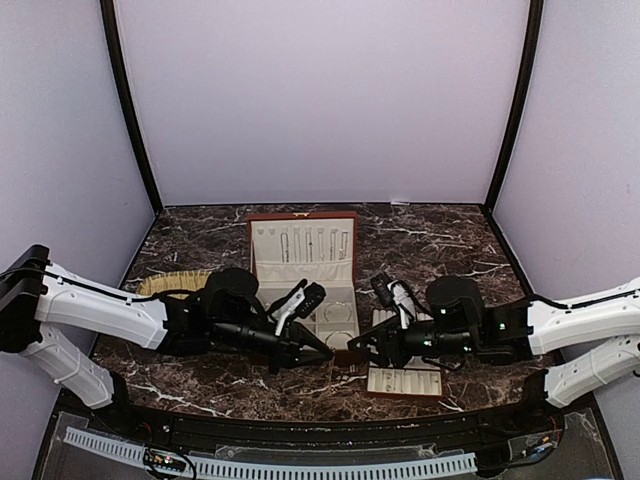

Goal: Organize the mixed jewelry
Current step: Pass from the right arm to the left, then pass from the left arm to the right

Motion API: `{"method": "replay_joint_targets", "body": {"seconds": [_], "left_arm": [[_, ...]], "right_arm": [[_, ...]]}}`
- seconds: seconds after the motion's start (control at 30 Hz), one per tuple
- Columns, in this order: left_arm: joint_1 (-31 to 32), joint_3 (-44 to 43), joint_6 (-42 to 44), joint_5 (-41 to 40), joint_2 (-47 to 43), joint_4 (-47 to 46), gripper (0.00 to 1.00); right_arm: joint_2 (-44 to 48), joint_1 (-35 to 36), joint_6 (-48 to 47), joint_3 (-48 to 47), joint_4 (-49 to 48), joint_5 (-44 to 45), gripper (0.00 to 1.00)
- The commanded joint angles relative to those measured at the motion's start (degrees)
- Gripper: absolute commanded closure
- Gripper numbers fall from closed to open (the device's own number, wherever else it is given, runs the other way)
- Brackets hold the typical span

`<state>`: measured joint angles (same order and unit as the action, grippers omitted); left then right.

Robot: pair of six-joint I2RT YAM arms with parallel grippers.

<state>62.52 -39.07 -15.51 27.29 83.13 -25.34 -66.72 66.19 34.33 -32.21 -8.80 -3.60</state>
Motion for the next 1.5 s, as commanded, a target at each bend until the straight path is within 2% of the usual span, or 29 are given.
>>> {"method": "replay_joint_targets", "body": {"seconds": [0.0,0.23,0.5,1.17,1.33,1.47], "left_arm": [[-0.2,-1.7,-0.4,2.5,-3.2,1.2,1.00],[-0.2,-1.9,-0.8,2.8,-4.0,1.9,1.00],[-0.3,-2.2,-0.8,2.7,-4.3,2.4,1.00],[-0.3,-2.3,-1.3,3.0,-4.3,2.2,1.00],[-0.3,-1.9,-1.4,2.2,-4.8,2.7,1.00],[-0.3,-1.6,-1.0,-2.6,-5.9,4.9,1.00]], "right_arm": [[-1.0,3.0,-1.7,0.6,-4.2,3.3,0.58],[-4.8,5.8,-2.6,-0.3,-9.0,6.5,0.65],[-7.6,7.6,-4.0,-1.5,-9.4,7.3,0.72],[-10.1,9.3,-8.2,-4.0,-11.0,8.7,0.77],[-9.9,9.2,-8.3,-4.2,-10.7,8.8,0.89],[-8.7,9.3,-7.7,-4.1,-8.9,9.5,0.97]]}}
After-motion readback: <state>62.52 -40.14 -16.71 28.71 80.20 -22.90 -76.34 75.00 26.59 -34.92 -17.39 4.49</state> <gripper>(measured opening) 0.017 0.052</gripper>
